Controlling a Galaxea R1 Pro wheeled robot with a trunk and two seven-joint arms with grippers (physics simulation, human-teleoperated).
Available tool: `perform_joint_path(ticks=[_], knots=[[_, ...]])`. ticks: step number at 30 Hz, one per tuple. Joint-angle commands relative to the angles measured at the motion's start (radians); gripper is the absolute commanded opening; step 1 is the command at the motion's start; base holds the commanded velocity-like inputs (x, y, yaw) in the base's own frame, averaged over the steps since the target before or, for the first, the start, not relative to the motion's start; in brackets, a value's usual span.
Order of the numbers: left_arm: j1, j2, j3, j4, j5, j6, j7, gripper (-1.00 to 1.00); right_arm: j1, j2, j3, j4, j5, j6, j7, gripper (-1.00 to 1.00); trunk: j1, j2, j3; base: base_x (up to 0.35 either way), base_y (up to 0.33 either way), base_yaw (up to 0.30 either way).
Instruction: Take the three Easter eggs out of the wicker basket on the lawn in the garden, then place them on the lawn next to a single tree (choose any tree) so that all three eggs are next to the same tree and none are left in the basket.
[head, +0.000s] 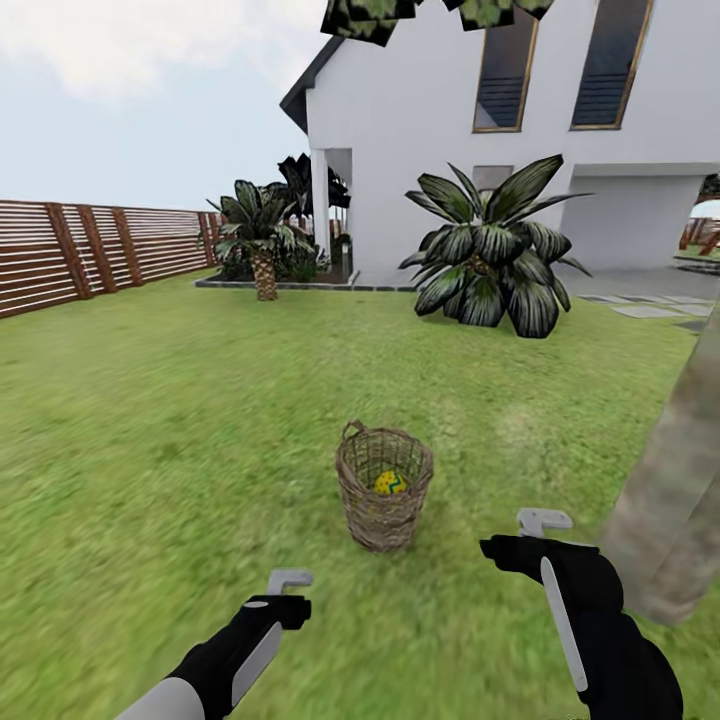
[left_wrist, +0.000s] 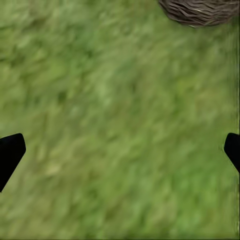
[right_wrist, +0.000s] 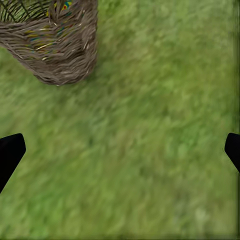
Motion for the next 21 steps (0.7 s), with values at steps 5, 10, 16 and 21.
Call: perform_joint_path(ticks=[5, 10, 16, 21], knots=[[-0.001, 0.001, -0.008, -0.002, 0.014, 0.009, 0.003, 1.00, -0.001, 0.001, -0.001, -0.001, 0.009, 0.004, 0.006, 1.00, -0.019, 0.035, 0.021, 0.000, 0.000, -0.193], [-0.001, 0.001, -0.008, -0.002, 0.015, 0.010, 0.001, 1.00, -0.001, 0.001, -0.001, -0.001, 0.009, 0.004, 0.006, 1.00, -0.039, 0.070, 0.043, 0.000, 0.000, -0.193], [-0.001, 0.001, -0.008, -0.002, 0.015, 0.011, 0.000, 1.00, -0.001, 0.001, 0.000, -0.001, 0.009, 0.004, 0.006, 1.00, -0.062, 0.112, 0.069, 0.000, 0.000, -0.176], [-0.001, 0.001, -0.008, -0.001, 0.015, 0.013, 0.000, 1.00, -0.001, 0.001, 0.000, -0.001, 0.009, 0.004, 0.006, 1.00, -0.081, 0.147, 0.087, 0.000, 0.000, -0.079]])
